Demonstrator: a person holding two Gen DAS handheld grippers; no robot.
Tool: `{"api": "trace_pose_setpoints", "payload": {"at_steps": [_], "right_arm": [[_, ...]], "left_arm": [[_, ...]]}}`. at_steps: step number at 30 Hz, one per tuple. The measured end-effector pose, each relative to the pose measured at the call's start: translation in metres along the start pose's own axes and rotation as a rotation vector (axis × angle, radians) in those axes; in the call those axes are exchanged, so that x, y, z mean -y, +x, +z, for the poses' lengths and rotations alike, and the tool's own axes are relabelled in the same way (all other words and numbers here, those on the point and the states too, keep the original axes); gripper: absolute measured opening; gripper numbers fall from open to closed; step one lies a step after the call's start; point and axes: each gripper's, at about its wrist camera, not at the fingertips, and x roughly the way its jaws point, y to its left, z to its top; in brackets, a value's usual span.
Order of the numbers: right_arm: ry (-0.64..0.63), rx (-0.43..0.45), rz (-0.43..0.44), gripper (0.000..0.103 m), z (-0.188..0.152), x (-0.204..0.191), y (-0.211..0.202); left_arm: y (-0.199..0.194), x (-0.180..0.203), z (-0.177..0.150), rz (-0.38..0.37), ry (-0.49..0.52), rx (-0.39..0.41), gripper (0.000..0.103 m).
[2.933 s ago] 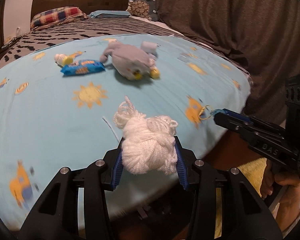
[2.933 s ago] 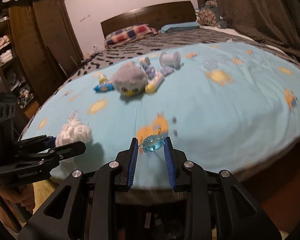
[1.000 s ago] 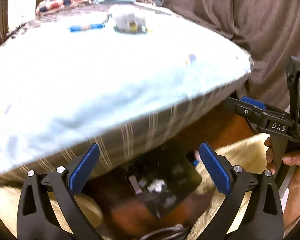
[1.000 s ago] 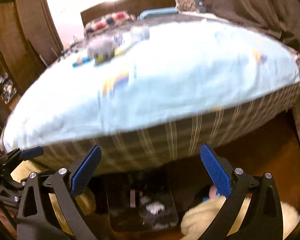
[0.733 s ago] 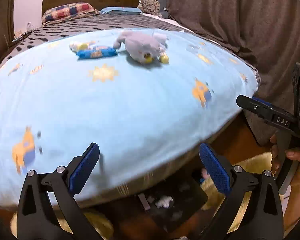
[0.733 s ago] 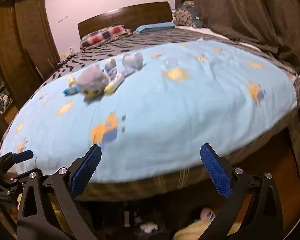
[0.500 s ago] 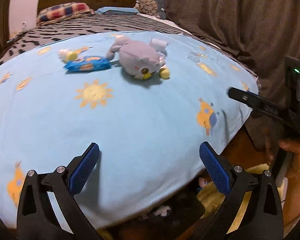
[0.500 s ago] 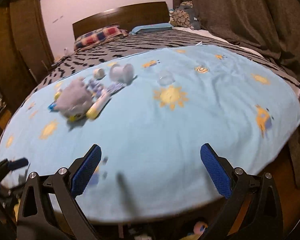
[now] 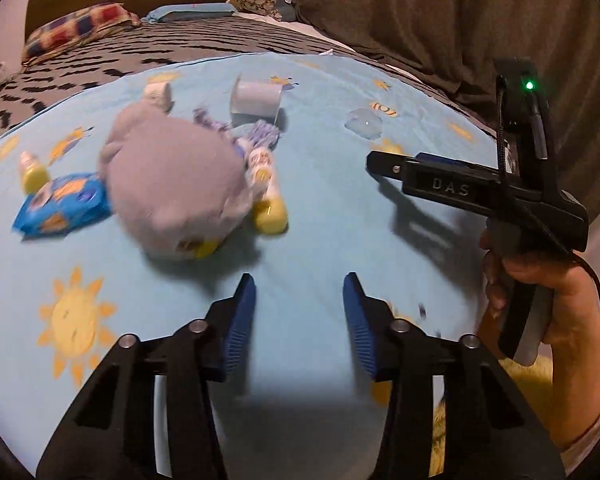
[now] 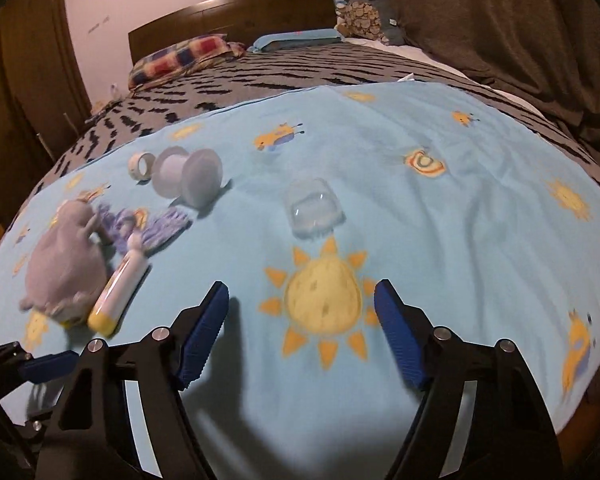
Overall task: Collect trash
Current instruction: 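Grasp the clear plastic box with the right tool while the left tool grasps the yellow-white tube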
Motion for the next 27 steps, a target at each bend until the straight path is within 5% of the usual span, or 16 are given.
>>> {"api": "trace_pose_setpoints", "payload": {"at_steps": [13, 17, 21, 27], "right_arm": [[-0.045, -0.057, -0.025, 0.060, 0.045, 0.002, 0.045], [-0.041, -0.052, -0.021, 0.060, 0.044, 0.002, 0.043], [-0.037, -0.054, -0.017, 0.059, 0.046, 0.003, 0.045], [0.000, -0.041, 0.002, 0.038, 0.049, 0.012, 0.044]], "left_arm": [[0.041, -0.011, 0.045, -0.021, -0.040, -0.013, 0.032], [0.045, -0.013, 0.053, -0.046, -0.074, -0.024, 0.047], [0.052, -0.008, 0.061, -0.014, -0.043, -0.022, 0.048], [0.061, -0.010, 0.074, -0.003, -0.035, -0.028, 0.037]]}}
